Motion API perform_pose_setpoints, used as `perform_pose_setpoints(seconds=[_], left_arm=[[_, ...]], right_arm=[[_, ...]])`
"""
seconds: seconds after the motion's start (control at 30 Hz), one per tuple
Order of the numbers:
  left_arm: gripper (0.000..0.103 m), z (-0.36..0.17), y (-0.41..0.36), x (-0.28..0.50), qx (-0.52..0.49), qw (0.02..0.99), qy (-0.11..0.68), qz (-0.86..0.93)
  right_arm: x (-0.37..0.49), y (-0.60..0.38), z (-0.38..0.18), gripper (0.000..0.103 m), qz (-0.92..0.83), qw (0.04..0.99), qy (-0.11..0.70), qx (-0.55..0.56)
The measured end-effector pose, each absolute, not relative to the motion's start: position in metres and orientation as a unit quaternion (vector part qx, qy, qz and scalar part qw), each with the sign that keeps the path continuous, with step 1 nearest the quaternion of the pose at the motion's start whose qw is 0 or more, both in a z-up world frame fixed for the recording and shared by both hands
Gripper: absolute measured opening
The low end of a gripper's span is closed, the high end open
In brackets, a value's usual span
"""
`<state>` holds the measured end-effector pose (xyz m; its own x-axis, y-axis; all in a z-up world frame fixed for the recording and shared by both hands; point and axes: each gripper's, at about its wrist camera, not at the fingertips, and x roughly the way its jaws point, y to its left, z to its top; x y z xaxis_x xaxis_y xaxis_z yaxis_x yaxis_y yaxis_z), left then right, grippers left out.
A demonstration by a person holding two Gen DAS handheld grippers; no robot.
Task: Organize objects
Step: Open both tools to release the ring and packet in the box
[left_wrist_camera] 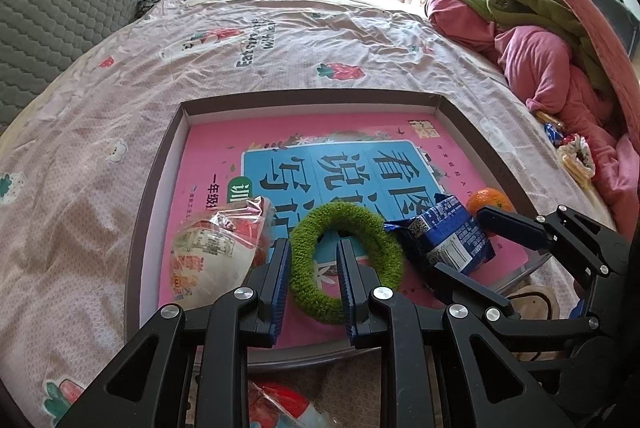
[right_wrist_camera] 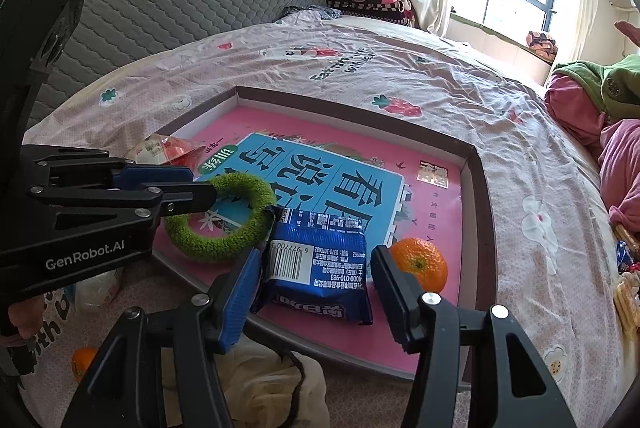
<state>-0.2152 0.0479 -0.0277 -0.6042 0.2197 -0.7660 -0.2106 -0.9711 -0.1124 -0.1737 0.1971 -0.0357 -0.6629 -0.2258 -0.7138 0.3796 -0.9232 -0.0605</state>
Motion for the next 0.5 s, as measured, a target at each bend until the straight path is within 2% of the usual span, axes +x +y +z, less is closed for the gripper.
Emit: perform_pose_setpoints(seconds=[0.23, 0.4, 0.5], left_arm=[[0.023, -0.0248, 0.0479, -0.2145, -0.424, 0.119, -0.007, 0.898], [0.024, -0.0234, 0.0474, -0.2144, -0.423, 0.118, -0.009, 0.898], [0.030, -0.0235, 0.0469, -0.2145, -0.425, 0.119, -0.009, 0.897]], right_arm=[[-0.1745, 0.1983, -0.0348, 0.057, -0.908, 0.164, 0.101, 0.371], [-0.1746, 0.1995, -0.0324, 0.061, -0.912, 0.159, 0.102, 0.365], [-0.1741, 0.2013, -0.0311, 0.061, -0.913, 0.158, 0.097, 0.363]])
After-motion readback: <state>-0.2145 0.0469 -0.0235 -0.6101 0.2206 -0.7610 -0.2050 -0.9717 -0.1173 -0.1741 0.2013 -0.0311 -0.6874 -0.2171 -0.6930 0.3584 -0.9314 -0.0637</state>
